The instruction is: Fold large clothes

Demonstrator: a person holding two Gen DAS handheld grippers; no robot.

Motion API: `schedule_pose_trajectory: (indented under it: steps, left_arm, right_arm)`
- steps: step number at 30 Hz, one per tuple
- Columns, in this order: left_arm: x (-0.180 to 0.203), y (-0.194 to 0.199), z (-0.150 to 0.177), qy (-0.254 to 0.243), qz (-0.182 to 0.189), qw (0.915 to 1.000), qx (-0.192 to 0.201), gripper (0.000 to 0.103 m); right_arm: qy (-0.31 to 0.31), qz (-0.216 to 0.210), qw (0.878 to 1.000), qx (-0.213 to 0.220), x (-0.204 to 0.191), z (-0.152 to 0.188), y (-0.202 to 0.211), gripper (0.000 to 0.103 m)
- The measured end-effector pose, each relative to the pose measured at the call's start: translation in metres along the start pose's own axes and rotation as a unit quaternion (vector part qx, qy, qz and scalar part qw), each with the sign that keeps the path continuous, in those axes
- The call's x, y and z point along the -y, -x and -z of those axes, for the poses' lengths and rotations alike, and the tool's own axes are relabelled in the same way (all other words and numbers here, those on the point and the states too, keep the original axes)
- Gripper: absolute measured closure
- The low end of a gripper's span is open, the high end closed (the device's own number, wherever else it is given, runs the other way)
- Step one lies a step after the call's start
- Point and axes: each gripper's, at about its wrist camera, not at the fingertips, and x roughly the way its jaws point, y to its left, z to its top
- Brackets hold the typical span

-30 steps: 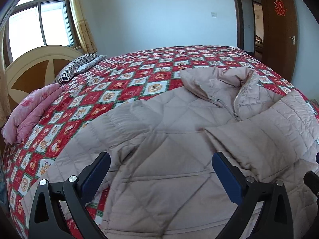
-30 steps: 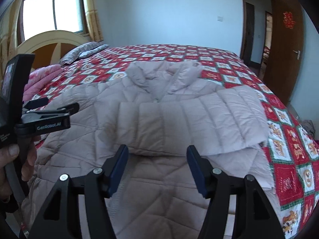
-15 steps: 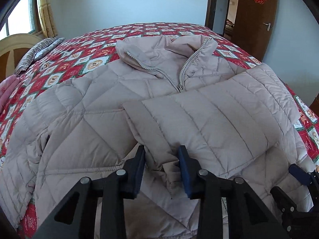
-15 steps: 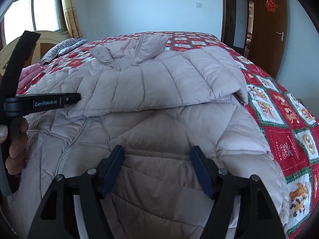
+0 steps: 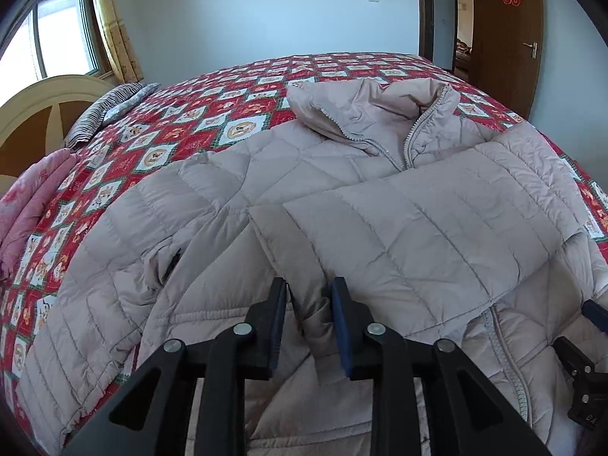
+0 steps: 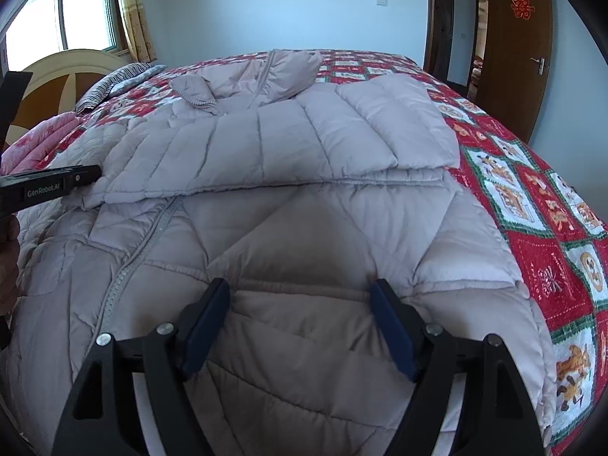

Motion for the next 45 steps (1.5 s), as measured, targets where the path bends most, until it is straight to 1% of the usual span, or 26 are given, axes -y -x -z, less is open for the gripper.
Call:
schedule_pose_trajectory:
  steps: [1, 3, 5, 7, 8, 9, 10, 11, 12, 13, 15, 16, 17, 18, 20, 22, 23, 25, 27, 29, 33, 36, 39, 40, 43, 45]
  left_arm:
    - [-0.001, 0.004, 0.000, -0.006, -0.009, 0.9999, 0.013, 0.076]
    - [-0.002, 0.009, 0.001, -0.027, -0.043, 0.9983, 0.029, 0.075]
    - [-0.004, 0.011, 0.000, -0.036, -0.067, 0.9965, 0.035, 0.075]
    - [-0.008, 0.014, -0.005, -0.029, -0.077, 0.9957, 0.041, 0.070]
    - [-0.009, 0.019, -0.008, -0.020, -0.077, 0.9955, 0.050, 0.069]
    - [-0.009, 0.025, -0.013, -0.008, -0.072, 0.9952, 0.065, 0.066]
    - [-0.007, 0.031, -0.017, -0.001, -0.064, 0.9947, 0.080, 0.057]
    - [-0.003, 0.038, -0.022, 0.000, -0.055, 0.9936, 0.099, 0.049]
    - [0.005, 0.042, -0.027, -0.007, -0.047, 0.9926, 0.112, 0.031]
    - [0.013, 0.042, -0.031, -0.013, -0.041, 0.9919, 0.120, 0.022]
    - [0.029, 0.033, -0.037, -0.026, -0.036, 0.9916, 0.121, 0.022]
    - [0.039, 0.023, -0.039, -0.044, -0.040, 0.9917, 0.114, 0.022]
    - [0.048, 0.011, -0.039, -0.060, -0.052, 0.9913, 0.105, 0.022]
    - [0.054, -0.002, -0.038, -0.069, -0.066, 0.9909, 0.095, 0.022]
    - [0.059, -0.025, -0.034, -0.073, -0.073, 0.9921, 0.070, 0.022]
    - [0.056, -0.046, -0.029, -0.065, -0.075, 0.9941, 0.043, 0.022]
    - [0.054, -0.052, -0.026, -0.060, -0.071, 0.9950, 0.036, 0.022]
    - [0.053, -0.057, -0.022, -0.058, -0.063, 0.9957, 0.035, 0.020]
    - [0.053, -0.060, -0.021, -0.056, -0.065, 0.9959, 0.032, 0.017]
    - [0.054, -0.064, -0.019, -0.052, -0.067, 0.9961, 0.025, 0.013]
    - [0.045, -0.074, -0.020, -0.024, -0.056, 0.9981, 0.009, 0.004]
    - [0.039, -0.078, -0.021, -0.007, -0.039, 0.9992, -0.001, 0.002]
    - [0.037, -0.080, -0.020, 0.000, -0.034, 0.9994, -0.004, 0.001]
    - [0.038, -0.081, -0.020, 0.000, -0.034, 0.9994, -0.004, 0.001]
    - [0.039, -0.081, -0.019, 0.000, -0.036, 0.9993, -0.002, 0.001]
    - [0.039, -0.081, -0.019, 0.000, -0.037, 0.9993, -0.002, 0.001]
  right_arm:
    - [-0.003, -0.007, 1.000, -0.003, 0.002, -0.001, 0.004, 0.024]
    - [-0.014, -0.015, 1.000, 0.007, 0.010, -0.002, 0.018, 0.024]
    - [-0.023, -0.002, 1.000, 0.016, 0.021, -0.009, 0.029, 0.024]
    - [-0.035, 0.012, 0.999, 0.021, 0.033, -0.019, 0.034, 0.024]
    - [-0.038, 0.022, 0.999, 0.024, 0.039, -0.027, 0.035, 0.024]
    - [-0.038, 0.037, 0.998, 0.029, 0.044, -0.035, 0.035, 0.027]
    - [-0.040, 0.048, 0.997, 0.039, 0.049, -0.045, 0.036, 0.030]
    - [-0.043, 0.054, 0.997, 0.047, 0.054, -0.054, 0.035, 0.040]
    - [-0.051, 0.058, 0.996, 0.055, 0.061, -0.066, 0.032, 0.042]
    - [-0.057, 0.060, 0.995, 0.061, 0.065, -0.075, 0.028, 0.042]
    - [-0.059, 0.070, 0.992, 0.086, 0.071, -0.093, 0.015, 0.042]
    - [-0.058, 0.073, 0.991, 0.094, 0.072, -0.098, 0.009, 0.042]
    - [-0.055, 0.073, 0.991, 0.099, 0.074, -0.102, 0.001, 0.042]
    - [-0.054, 0.068, 0.992, 0.095, 0.075, -0.105, -0.011, 0.042]
    - [-0.051, 0.059, 0.994, 0.075, 0.075, -0.107, -0.033, 0.042]
    - [-0.046, 0.060, 0.996, 0.046, 0.075, -0.102, -0.054, 0.042]
    - [-0.049, 0.059, 0.996, 0.037, 0.076, -0.099, -0.061, 0.041]
    - [-0.061, 0.051, 0.996, 0.027, 0.083, -0.093, -0.070, 0.041]
    - [-0.065, 0.048, 0.997, 0.021, 0.085, -0.090, -0.073, 0.041]
    - [-0.061, 0.053, 0.997, 0.018, 0.083, -0.089, -0.074, 0.041]
    - [-0.051, 0.064, 0.997, 0.014, 0.079, -0.087, -0.079, 0.041]
    - [-0.042, 0.073, 0.996, 0.006, 0.075, -0.089, -0.082, 0.041]
    - [-0.033, 0.079, 0.996, 0.002, 0.072, -0.093, -0.077, 0.041]
    - [-0.033, 0.081, 0.996, 0.009, 0.072, -0.095, -0.073, 0.042]
    - [-0.044, 0.090, 0.993, 0.066, 0.072, -0.100, -0.050, 0.042]
    - [-0.057, 0.092, 0.990, 0.094, 0.073, -0.108, -0.043, 0.042]
